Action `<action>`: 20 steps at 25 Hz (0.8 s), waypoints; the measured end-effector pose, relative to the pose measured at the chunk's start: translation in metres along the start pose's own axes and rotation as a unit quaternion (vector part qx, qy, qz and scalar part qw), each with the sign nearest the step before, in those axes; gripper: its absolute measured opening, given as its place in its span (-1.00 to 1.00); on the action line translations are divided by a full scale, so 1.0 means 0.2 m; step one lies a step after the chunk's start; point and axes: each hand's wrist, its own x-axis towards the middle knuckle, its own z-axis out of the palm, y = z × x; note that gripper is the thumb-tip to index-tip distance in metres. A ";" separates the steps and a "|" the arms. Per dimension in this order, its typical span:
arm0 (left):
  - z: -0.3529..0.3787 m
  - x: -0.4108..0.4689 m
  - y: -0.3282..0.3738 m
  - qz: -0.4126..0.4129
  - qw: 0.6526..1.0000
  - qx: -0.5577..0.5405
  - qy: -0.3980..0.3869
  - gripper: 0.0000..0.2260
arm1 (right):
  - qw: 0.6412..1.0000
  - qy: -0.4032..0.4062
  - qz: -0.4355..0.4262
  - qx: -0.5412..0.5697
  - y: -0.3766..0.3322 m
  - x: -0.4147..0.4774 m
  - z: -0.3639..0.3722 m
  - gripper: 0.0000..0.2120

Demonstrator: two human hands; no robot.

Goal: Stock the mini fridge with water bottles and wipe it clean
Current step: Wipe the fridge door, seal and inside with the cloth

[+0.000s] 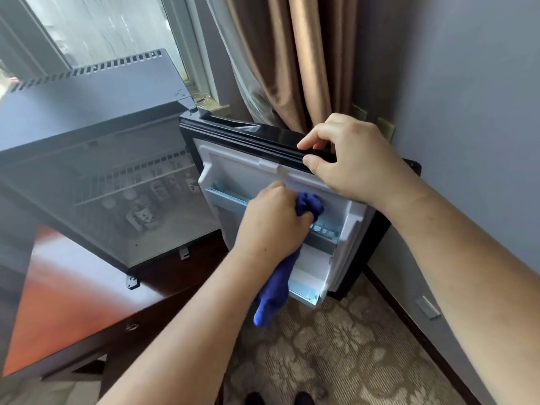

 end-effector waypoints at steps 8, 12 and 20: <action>0.00 -0.03 -0.01 0.073 0.993 -0.094 -0.001 -0.82 | 0.999 -0.019 0.033 0.036 0.03 0.03 -0.04 -0.89; 0.00 -0.17 -0.02 0.076 0.953 -0.200 0.215 -0.79 | 0.993 -0.005 0.074 0.093 0.02 0.00 -0.08 -0.83; 0.07 -0.11 0.12 0.167 0.937 -0.185 0.243 -0.64 | 0.968 0.029 0.113 0.223 0.04 -0.11 -0.26 -0.62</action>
